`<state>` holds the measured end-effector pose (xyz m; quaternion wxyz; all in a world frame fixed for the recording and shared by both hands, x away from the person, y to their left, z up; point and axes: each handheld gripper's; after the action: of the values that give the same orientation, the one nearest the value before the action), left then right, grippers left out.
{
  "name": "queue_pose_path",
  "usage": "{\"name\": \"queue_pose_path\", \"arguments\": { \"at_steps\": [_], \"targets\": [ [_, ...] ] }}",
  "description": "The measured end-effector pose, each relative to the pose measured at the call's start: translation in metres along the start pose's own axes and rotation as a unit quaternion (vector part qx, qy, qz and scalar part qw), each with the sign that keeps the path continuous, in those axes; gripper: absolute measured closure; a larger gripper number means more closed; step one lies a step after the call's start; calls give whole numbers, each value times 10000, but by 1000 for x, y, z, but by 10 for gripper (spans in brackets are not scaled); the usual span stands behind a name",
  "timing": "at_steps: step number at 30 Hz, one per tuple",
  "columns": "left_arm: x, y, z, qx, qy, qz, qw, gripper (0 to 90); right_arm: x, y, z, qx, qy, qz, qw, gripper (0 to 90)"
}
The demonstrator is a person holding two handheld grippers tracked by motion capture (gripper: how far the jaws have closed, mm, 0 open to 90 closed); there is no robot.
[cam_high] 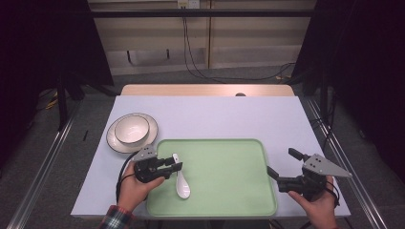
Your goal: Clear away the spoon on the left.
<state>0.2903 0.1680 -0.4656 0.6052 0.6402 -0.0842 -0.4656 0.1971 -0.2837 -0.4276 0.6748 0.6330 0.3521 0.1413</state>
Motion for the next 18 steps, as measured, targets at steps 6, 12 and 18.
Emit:
{"name": "queue_pose_path", "arguments": {
  "at_steps": [6, 12, 18],
  "targets": [
    [2, 0, 0, 52, 53, -30, 10000, 623, 0, 0, 0, -6, 10, -4, 10000, 31],
    [5, 0, 0, 85, 166, -135, 9997, 611, 0, 0, 0, -9, 22, 6, 10000, 31],
    [5, 0, 0, 66, 192, -145, 9997, 591, 0, 0, 0, 0, 12, 7, 10000, 31]
  ]
}}
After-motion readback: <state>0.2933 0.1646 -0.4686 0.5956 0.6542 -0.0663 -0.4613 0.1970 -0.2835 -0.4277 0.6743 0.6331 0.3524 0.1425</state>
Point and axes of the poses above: each handheld gripper's, and its own axes: x roughly forward along the jaws, y roughly out of its top, z roughly to its right, and after that the axes turned 11 degrees about y, right-handed
